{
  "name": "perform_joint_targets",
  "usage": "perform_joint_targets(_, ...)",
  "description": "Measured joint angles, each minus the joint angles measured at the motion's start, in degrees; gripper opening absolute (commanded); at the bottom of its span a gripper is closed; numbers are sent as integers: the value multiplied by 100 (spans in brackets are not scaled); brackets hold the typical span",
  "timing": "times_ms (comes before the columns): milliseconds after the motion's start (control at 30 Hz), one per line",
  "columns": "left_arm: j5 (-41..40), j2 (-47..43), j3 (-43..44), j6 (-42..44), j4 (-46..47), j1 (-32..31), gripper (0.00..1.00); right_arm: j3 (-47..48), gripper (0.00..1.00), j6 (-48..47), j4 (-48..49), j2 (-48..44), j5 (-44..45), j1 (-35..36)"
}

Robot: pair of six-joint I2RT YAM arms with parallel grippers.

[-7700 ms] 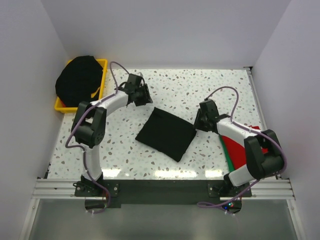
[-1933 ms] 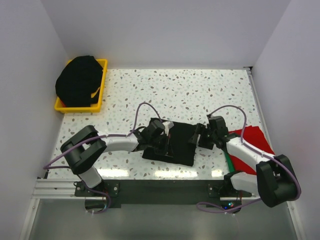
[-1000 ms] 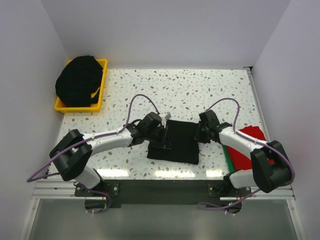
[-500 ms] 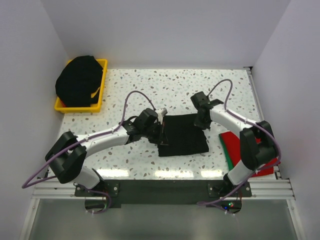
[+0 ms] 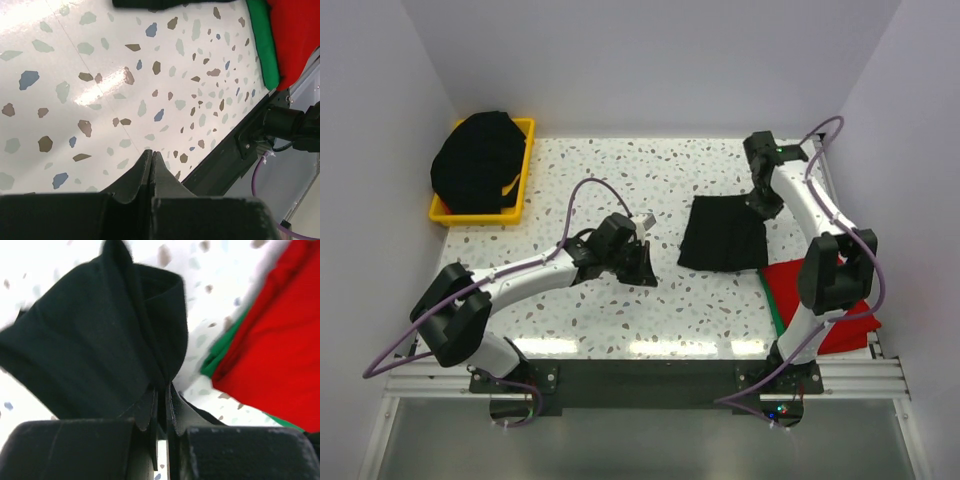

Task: Fold and stack the t-shirts
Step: Neatly place the folded tshirt to the corner

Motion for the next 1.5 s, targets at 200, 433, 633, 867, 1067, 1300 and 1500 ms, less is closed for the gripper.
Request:
perform_joint_targets(200, 57, 0, 96, 2, -37, 0, 0, 177, 0, 321, -627, -140, 138, -597)
perform_joint_targets(433, 103, 0, 149, 2, -42, 0, 0, 125, 0, 411, -1003, -931, 140, -988)
perform_joint_targets(633, 120, 2, 164, 2, -46, 0, 0, -76, 0, 407, -1145, -1700, 227, -1298)
perform_joint_targets(867, 157, 52, 254, 2, -111, -2, 0, -175, 0, 201, -1222, -2020, 280, -1764)
perform_joint_targets(1067, 164, 133, 341, 2, -175, -2, 0, -111, 0, -107, -1209, -1912, 251, -2111)
perform_joint_targets(1300, 164, 197, 415, 2, -192, -2, 0, 269, 0, -367, -1169, -1908, 98, -2192)
perform_joint_targets(1500, 164, 249, 417, 2, -195, -7, 0, 612, 0, -452, -1167, -1908, 72, -2199)
